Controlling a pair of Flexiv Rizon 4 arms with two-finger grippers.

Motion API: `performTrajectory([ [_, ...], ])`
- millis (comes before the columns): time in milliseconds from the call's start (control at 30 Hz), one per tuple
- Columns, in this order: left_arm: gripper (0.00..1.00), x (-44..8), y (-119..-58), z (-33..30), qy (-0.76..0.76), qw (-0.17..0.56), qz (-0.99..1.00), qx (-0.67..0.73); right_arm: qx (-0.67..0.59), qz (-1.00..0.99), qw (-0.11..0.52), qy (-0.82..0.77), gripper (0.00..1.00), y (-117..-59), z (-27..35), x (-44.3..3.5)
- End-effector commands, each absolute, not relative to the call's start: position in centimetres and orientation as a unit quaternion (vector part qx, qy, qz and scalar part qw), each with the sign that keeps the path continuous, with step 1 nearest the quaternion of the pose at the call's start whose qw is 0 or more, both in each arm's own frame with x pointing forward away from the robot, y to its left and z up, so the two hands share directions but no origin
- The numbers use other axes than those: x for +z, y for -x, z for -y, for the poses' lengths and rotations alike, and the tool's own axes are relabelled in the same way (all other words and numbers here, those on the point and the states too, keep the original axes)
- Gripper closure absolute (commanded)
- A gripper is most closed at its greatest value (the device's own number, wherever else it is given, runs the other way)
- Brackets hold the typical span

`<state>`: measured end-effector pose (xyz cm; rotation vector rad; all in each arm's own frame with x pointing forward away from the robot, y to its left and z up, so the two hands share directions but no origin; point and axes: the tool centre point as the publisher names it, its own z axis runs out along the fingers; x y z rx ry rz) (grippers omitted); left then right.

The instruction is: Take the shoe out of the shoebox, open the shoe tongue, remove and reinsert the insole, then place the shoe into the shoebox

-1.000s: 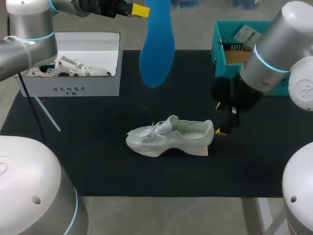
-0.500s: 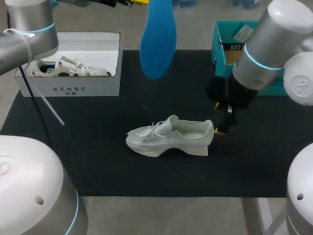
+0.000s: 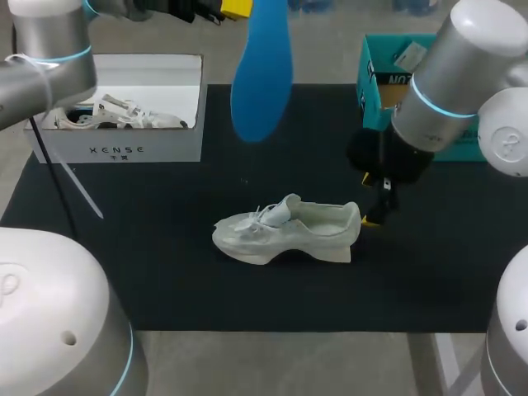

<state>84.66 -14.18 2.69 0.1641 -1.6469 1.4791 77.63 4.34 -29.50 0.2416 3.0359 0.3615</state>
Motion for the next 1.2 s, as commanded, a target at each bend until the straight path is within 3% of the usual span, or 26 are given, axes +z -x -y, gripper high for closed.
performTrajectory([
  [33, 1.00, 2.9, -84.6, 14.0, -0.066, 0.444, 0.666, 0.596, 0.118, -0.989, 0.038, -0.079, 0.00, -77.6, -4.3, -29.5],
  [500, 1.00, 2.9, -84.6, 14.0, -0.066, 0.444, 0.666, 0.596, 0.069, -0.988, 0.005, -0.139, 0.00, -81.5, -9.4, -29.4],
  [1200, 1.00, 2.9, -84.6, 14.0, -0.066, 0.444, 0.666, 0.596, 0.079, -0.987, -0.047, -0.133, 0.00, -82.7, -11.4, -37.5],
])
